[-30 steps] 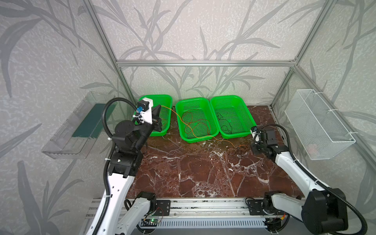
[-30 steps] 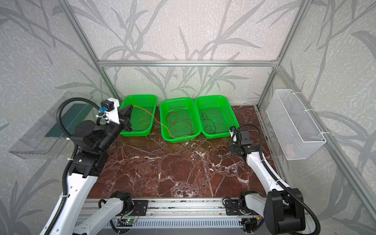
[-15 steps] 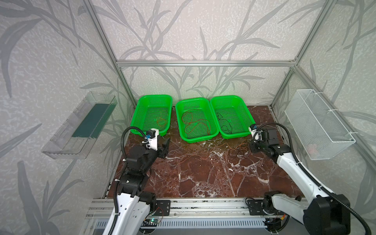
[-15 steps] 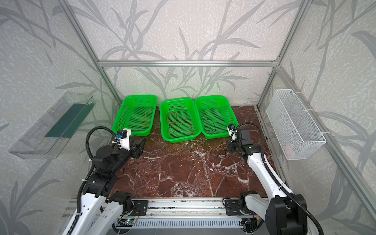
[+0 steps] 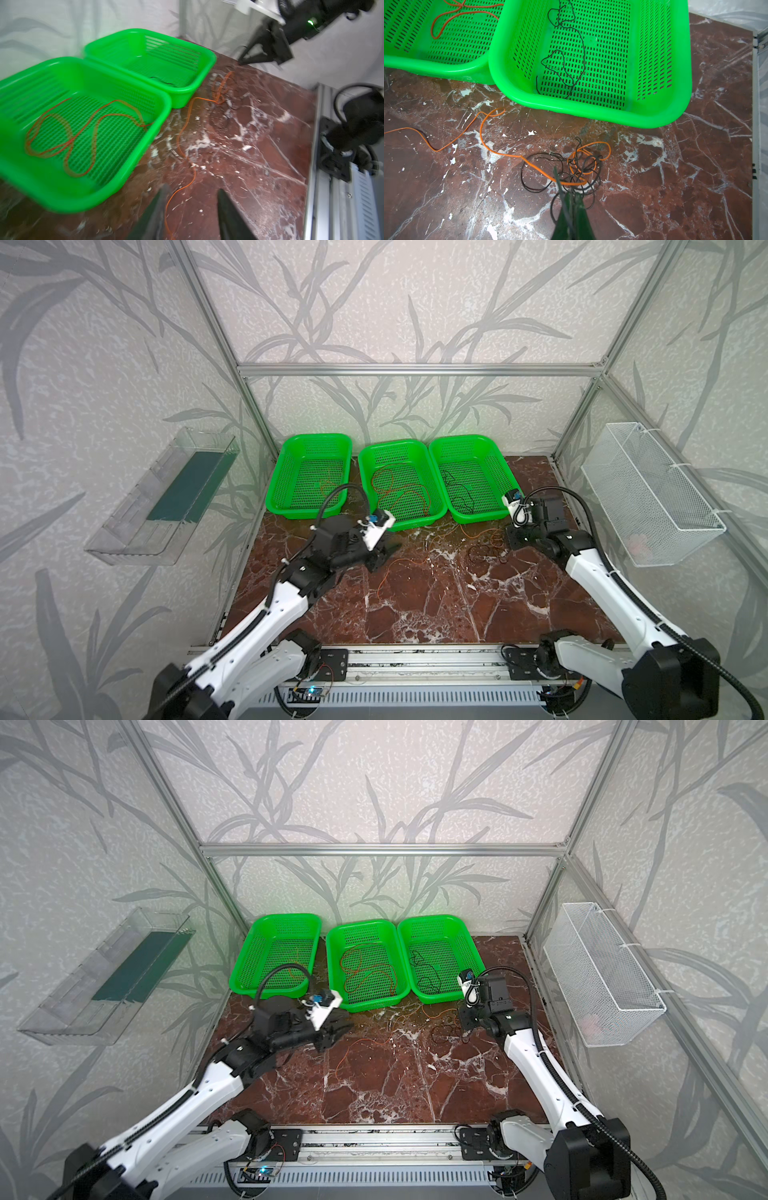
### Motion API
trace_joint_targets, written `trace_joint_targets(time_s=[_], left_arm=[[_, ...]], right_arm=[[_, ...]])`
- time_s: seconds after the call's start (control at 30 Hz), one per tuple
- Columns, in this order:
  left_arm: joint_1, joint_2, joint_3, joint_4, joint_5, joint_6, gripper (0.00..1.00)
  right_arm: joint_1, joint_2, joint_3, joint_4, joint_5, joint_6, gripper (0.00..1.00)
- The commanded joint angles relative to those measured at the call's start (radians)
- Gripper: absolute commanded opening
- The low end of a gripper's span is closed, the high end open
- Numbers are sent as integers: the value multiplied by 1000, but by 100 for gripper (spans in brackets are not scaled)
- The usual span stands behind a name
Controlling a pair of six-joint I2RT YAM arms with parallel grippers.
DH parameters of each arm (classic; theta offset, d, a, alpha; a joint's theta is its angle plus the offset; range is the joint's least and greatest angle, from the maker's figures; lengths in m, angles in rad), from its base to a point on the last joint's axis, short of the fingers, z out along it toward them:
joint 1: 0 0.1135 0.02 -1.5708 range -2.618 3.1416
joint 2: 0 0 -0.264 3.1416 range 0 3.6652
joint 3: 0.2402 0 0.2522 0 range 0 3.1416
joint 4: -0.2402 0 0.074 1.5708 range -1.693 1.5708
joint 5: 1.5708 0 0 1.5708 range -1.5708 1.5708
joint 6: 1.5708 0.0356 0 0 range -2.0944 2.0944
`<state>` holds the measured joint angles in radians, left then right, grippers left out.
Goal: Untangle the cables
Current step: 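Move the left gripper back to the tangle and grasp another orange wire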
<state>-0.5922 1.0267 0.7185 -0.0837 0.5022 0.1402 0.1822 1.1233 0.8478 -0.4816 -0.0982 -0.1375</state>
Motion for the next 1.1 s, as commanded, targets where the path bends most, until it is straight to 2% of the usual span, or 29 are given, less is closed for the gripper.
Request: trace_joint_targets(time_s=[0.0,0.13,0.23,0.33,0.6,0.77,0.97,1.0,1.07], left_arm=[[-102,181,109,122,-1,133,57],[-173,431,230,261,17,177,60],[-206,592,358,271,19,217,60],[-217,720,457,311,53,205,59],[-245,927,634,318,105,189,61],[-265,1044,740,310,91,148,61],[-281,1113,789,314,127,112,46],[-279,1117,788,314,129,109,39],[-276,1112,778,323,138,108,13]], right_arm=[[13,-12,10,-33,-1,16,0],[16,-31,4,-35,-6,29,0],[16,-44,2,-42,-9,30,0],[16,-55,-1,-50,-14,32,0],[16,-76,-19,-32,-30,37,0],[16,-73,-27,-17,-49,43,0],[16,-89,-27,0,-22,57,0],[14,-92,-28,6,-21,61,0],[14,-90,-31,14,-17,70,0]])
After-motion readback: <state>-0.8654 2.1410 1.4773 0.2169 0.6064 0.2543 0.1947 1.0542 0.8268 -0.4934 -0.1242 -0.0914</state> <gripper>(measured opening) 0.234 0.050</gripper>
